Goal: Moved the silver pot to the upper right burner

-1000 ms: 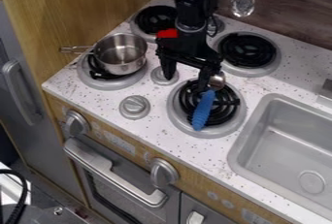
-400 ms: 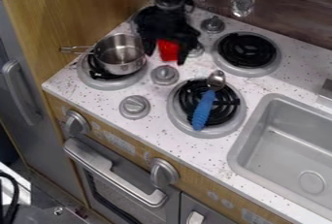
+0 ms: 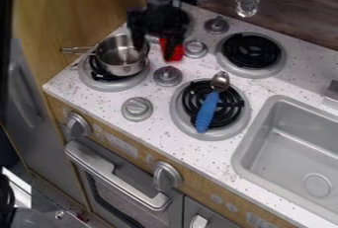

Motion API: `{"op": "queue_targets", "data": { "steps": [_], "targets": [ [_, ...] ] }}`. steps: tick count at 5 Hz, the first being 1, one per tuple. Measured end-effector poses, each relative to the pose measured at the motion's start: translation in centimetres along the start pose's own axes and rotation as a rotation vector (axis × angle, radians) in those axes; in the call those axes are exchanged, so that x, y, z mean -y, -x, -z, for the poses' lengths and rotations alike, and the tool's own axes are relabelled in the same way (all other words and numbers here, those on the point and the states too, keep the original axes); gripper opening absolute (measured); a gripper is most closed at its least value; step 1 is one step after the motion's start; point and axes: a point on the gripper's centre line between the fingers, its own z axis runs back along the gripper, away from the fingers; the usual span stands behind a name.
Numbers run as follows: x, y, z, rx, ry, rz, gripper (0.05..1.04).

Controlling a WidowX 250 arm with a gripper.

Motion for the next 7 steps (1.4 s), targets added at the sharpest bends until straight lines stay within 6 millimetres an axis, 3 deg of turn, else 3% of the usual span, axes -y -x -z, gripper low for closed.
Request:
{"op": "queue_targets", "data": {
  "steps": [1, 2, 4, 5, 6, 7],
  "targets": [
    [-0.6, 1.2, 2.8, -0.092, -0.009, 0.000, 0.997],
    [-0.9, 1.4, 3.2, -0.086, 0.008, -0.023, 0.951],
    [-0.8, 2.4, 2.8, -0.052, -0.010, 0.016, 0.412],
    [-0.1, 2.8, 2.6, -0.042, -0.008, 0.055, 0.222],
    [3.1, 4.3, 0.6, -0.009, -0.012, 0.110, 0.096],
    [8.3, 4.9, -1.8, 0.064, 0.011, 0.198, 0.078]
  ]
}}
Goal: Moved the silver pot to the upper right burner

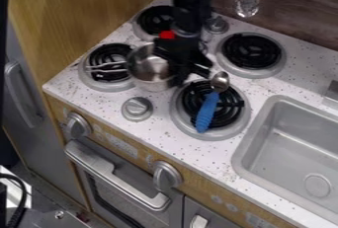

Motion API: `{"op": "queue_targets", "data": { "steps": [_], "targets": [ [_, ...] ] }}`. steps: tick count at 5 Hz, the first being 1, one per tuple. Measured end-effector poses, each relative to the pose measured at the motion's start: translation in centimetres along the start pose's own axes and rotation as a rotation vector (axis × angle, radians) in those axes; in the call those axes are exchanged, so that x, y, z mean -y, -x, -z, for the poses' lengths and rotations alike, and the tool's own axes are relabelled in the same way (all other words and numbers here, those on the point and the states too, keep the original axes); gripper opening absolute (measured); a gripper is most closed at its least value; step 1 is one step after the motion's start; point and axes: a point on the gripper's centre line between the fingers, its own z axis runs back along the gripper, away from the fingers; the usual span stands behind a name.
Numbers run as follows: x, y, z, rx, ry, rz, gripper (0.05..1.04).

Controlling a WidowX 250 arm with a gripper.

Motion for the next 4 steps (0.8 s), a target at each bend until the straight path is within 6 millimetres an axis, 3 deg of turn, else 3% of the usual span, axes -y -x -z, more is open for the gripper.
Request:
{"op": "queue_targets", "data": {
  "steps": [1, 2, 4],
  "targets": [
    [3.7, -0.9, -0.9, 0.040, 0.013, 0.036, 0.076],
    [8.7, -2.5, -0.5, 0.067, 0.029, 0.089, 0.076],
    [11.5, -6.5, -0.1, 0.130, 0.006, 0.121, 0.075]
  ]
}}
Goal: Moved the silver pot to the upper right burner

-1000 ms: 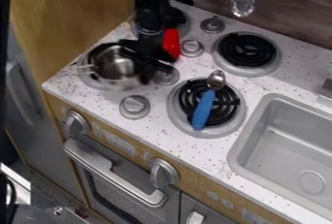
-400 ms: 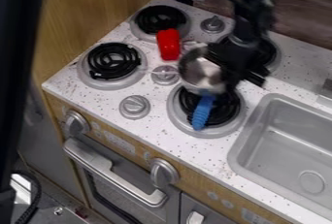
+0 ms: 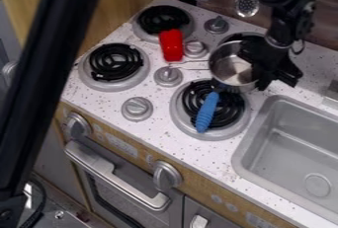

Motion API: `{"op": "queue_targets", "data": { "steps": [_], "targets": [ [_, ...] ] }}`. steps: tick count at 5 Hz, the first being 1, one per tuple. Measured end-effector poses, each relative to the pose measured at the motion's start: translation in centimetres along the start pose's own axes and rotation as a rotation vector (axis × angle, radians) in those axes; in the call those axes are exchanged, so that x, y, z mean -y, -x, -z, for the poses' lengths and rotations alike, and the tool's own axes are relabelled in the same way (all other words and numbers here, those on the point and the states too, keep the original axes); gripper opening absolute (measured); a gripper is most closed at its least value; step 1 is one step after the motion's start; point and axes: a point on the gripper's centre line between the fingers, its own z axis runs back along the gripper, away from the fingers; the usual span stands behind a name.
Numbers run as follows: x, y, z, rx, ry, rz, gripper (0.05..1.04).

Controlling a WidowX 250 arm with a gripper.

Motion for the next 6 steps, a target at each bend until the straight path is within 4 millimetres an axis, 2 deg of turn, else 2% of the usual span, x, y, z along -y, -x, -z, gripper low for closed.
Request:
{"op": "queue_targets", "data": {
  "steps": [2, 4, 5, 6],
  "targets": [
    [1.1, -3.5, 0.5, 0.039, -0.047, 0.028, 0.076],
    [1.7, -5.8, 1.4, 0.065, -0.066, 0.050, 0.075],
    [1.6, -6.5, 2.3, 0.066, -0.081, 0.053, 0.075],
    [0.6, -6.2, 3.3, 0.043, -0.106, 0.049, 0.075]
  ]
}}
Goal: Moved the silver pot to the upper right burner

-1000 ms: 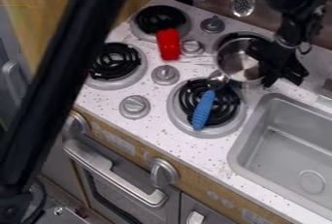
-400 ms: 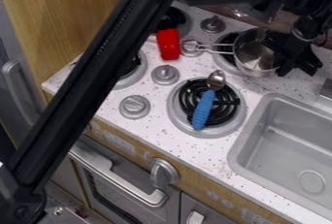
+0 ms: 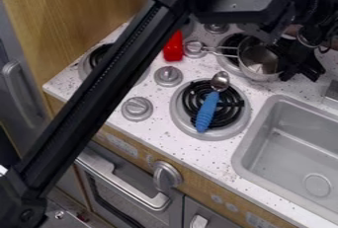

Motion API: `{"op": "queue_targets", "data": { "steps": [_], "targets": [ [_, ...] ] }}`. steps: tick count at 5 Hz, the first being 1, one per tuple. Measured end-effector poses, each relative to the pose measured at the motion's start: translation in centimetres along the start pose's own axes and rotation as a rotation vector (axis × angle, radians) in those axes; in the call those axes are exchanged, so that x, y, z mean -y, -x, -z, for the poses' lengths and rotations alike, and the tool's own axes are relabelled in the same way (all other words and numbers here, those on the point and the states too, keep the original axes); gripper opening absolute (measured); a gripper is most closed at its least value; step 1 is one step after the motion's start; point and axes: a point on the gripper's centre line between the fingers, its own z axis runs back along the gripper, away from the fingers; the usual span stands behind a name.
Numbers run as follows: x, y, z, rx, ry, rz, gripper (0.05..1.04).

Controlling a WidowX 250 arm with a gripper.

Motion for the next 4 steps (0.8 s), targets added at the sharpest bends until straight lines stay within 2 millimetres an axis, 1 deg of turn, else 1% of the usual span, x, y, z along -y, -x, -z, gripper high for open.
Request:
{"op": "queue_targets", "data": {
  "steps": [1, 2, 3, 4],
  "targets": [
    [-1.1, -0.6, 0.2, 0.018, -0.008, -0.028, 0.075],
    [-2.7, -0.9, 0.7, 0.024, -0.009, -0.070, 0.074],
    [-4.0, -1.4, 0.7, 0.039, -0.005, -0.099, 0.095],
    [-4.4, -1.2, 1.3, 0.068, 0.023, -0.116, 0.254]
  ]
}}
